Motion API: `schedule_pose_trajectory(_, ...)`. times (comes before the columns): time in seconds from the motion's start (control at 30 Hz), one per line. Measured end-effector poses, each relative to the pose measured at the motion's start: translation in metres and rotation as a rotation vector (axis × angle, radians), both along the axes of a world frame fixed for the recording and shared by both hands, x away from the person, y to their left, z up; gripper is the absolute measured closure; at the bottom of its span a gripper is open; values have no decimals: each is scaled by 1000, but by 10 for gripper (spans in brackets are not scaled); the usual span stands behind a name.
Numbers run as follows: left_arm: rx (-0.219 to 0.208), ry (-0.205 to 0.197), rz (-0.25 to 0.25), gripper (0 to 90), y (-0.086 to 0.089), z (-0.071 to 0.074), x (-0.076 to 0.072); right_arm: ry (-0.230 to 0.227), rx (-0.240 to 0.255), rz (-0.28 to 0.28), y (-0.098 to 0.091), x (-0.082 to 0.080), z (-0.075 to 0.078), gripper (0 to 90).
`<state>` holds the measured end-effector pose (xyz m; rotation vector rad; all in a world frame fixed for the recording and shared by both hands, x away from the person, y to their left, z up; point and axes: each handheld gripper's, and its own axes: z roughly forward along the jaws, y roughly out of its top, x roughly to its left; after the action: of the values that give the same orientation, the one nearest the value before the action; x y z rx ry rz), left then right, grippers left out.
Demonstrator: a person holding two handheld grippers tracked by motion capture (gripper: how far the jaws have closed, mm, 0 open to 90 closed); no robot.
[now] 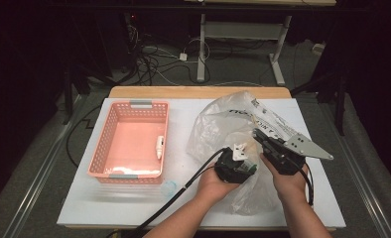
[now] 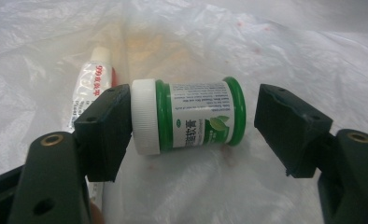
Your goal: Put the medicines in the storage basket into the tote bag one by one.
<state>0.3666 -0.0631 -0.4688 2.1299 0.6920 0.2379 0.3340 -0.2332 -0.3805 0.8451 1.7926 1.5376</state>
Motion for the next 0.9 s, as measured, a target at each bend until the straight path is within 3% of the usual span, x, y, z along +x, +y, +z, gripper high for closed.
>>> schedule_pose_trajectory(0.3,-48,31,-32,173,21,7,-18,-2,0,3,1,-1,0,900)
schedule_pose_trajectory(0.67,-112,-6,-50,112,58,23,-48,-3,3,-3,0,-1,2,900)
schedule_pose_trajectory(0.8,-127,-3,-49,104,72,29,-54,-2,-1,-3,0,-1,1,900)
schedule_pose_trajectory(0.9,-114,-9,-28,36,82,33,-57,-2,1,-6,0,-1,1,900)
